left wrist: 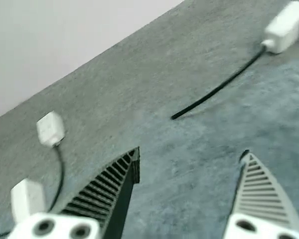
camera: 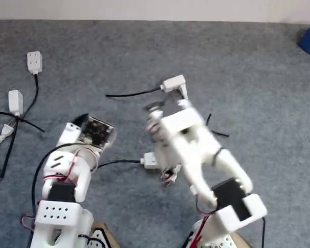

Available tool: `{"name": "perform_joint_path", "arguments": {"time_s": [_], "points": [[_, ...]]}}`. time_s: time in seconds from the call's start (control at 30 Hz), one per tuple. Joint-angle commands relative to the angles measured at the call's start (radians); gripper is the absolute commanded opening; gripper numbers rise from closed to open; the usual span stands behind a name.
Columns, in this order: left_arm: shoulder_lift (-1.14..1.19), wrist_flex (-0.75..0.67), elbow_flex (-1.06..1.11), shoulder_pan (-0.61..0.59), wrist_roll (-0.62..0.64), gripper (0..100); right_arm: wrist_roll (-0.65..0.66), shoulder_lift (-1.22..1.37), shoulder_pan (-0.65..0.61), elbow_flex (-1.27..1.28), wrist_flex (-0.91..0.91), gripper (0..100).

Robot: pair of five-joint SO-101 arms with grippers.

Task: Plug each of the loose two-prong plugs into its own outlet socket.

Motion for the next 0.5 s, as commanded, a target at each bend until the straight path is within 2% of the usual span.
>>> {"name": "perform_joint_path", "arguments": {"time_s": [0.0, 0.07, 0.13, 0.17, 0.23, 0.33, 0.47], "points": [[-0.001, -0.017, -0.091, -0.114, 0.066, 30, -0.336, -0.019, 0.211, -0.044, -0.059, 0.6], [0.001, -0.015, -0.110, -0.139, 0.094, 30, -0.554, -0.015, 0.188, -0.039, -0.068, 0.6], [0.001, -0.015, -0.113, -0.137, 0.094, 30, -0.743, -0.016, 0.114, -0.031, -0.056, 1.0], [0.001, -0.015, -0.113, -0.137, 0.094, 30, -0.783, -0.018, 0.084, -0.024, -0.044, 1.9], [0.001, -0.015, -0.113, -0.137, 0.091, 30, -0.761, -0.019, 0.033, -0.012, -0.028, 2.6], [0.001, 0.021, -0.114, -0.143, 0.084, 30, -0.575, -0.019, -0.041, -0.007, -0.027, 2.6], [0.001, 0.046, -0.114, -0.216, 0.009, 30, 0.025, -0.018, -0.031, 0.019, 0.028, 2.6]]}}
